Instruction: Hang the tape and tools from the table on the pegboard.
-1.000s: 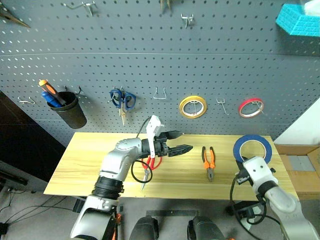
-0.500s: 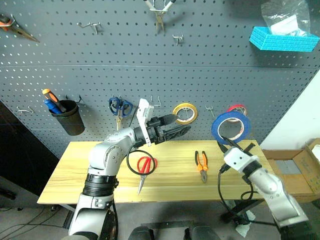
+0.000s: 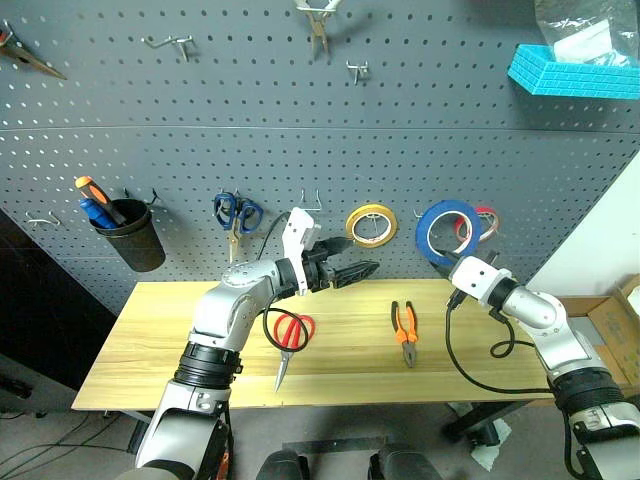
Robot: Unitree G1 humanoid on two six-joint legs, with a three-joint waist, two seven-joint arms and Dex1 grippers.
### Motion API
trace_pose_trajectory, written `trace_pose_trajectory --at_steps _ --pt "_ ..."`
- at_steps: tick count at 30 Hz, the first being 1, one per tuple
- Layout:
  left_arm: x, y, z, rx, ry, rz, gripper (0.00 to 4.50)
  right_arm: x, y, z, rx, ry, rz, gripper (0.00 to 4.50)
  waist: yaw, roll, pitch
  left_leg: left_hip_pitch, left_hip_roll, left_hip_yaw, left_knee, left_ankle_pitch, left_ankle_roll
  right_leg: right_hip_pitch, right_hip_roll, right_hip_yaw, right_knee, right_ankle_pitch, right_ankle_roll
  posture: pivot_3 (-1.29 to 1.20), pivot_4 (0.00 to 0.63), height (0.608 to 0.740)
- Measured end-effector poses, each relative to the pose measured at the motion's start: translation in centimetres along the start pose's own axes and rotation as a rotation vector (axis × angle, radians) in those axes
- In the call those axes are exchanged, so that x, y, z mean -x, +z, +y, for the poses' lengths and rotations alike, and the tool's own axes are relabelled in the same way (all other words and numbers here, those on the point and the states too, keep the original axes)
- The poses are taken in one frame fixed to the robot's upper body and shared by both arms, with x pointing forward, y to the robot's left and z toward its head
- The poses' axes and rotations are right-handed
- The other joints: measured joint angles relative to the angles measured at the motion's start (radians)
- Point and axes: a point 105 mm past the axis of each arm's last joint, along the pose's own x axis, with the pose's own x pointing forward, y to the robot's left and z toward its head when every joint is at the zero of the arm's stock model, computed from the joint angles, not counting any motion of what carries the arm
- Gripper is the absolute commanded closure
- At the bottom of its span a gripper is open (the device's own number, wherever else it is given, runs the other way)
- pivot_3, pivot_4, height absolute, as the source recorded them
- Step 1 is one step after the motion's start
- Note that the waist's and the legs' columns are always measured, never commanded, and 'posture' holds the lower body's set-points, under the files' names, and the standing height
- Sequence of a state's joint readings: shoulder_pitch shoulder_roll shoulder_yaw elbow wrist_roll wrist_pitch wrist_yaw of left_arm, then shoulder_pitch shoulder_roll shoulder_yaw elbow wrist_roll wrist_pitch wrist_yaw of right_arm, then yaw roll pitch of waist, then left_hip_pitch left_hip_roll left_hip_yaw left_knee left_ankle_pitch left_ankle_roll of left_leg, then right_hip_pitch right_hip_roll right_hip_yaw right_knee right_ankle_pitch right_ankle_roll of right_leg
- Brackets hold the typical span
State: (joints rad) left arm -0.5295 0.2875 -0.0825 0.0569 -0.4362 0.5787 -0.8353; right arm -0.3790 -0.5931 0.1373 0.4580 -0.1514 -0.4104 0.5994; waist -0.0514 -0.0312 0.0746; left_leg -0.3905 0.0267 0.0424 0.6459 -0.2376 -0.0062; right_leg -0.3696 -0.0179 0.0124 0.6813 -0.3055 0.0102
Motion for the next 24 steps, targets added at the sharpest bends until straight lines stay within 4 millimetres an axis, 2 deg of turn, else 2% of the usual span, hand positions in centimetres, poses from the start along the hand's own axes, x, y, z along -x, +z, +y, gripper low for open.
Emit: trace_pose_trajectory --at_steps 2,5,11,14,17,21,24 --pt "0.1 0.0 0.1 -0.002 0.004 0.002 0.0 0.0 -0.9 0.5 -0.049 0.025 0.033 3.16 0.001 0.0 0.0 0.0 0.0 0.0 0.0 0.0 0.0 0.0 0.0 0.0 0.001 0.0 0.0 -0.02 0.0 0.74" --pt "0.1 0.0 0.1 -0.003 0.009 0.003 0.0 0.2 -1.9 0.2 -0.106 0.012 0.076 2.14 0.001 0.002 -0.001 0.0 0.0 0.0 0.001 0.0 0.0 0.0 0.0 0.0 0.001 0.0 0.0 -0.02 0.0 0.74" --pt "0.3 -0.4 0.2 0.006 0.024 0.007 0.0 0.7 -2.3 -0.6 -0.145 -0.041 0.094 0.18 0.001 0.006 -0.004 0.0 0.0 0.0 0.0 0.0 0.0 0.0 0.0 0.001 0.001 0.0 0.0 -0.02 0.0 0.74" --pt "0.5 -0.9 0.0 0.012 0.027 0.01 0.0 1.5 -2.5 0.0 -0.198 -0.102 0.11 0.09 0.008 0.006 -0.006 0.0 0.0 0.0 0.0 0.0 0.0 0.0 0.0 0.001 0.001 0.0 0.0 -0.01 0.0 0.74" --pt "1.1 -2.1 -0.5 0.009 0.031 0.039 0.0 2.3 -3.3 2.6 -0.265 -0.095 0.178 0.09 0.014 0.007 -0.011 0.0 0.001 0.001 0.0 0.0 0.0 0.0 0.0 0.001 0.001 0.0 0.0 0.01 0.001 0.74" --pt "3.0 -6.3 -0.9 0.052 0.094 0.131 0.0 3.2 -3.8 6.1 -0.333 -0.042 0.292 0.09 0.018 0.011 -0.013 0.002 0.001 0.003 0.0 -0.001 0.0 0.0 0.0 0.003 0.002 0.0 0.0 0.03 0.03 0.74" --pt "4.3 -9.4 -1.4 0.079 0.158 0.186 0.0 2.5 -2.6 8.4 -0.449 -0.018 0.342 0.09 0.02 0.01 -0.012 0.005 0.002 0.003 -0.001 -0.001 0.001 0.001 0.001 0.003 0.002 0.0 0.0 0.05 0.062 0.74"
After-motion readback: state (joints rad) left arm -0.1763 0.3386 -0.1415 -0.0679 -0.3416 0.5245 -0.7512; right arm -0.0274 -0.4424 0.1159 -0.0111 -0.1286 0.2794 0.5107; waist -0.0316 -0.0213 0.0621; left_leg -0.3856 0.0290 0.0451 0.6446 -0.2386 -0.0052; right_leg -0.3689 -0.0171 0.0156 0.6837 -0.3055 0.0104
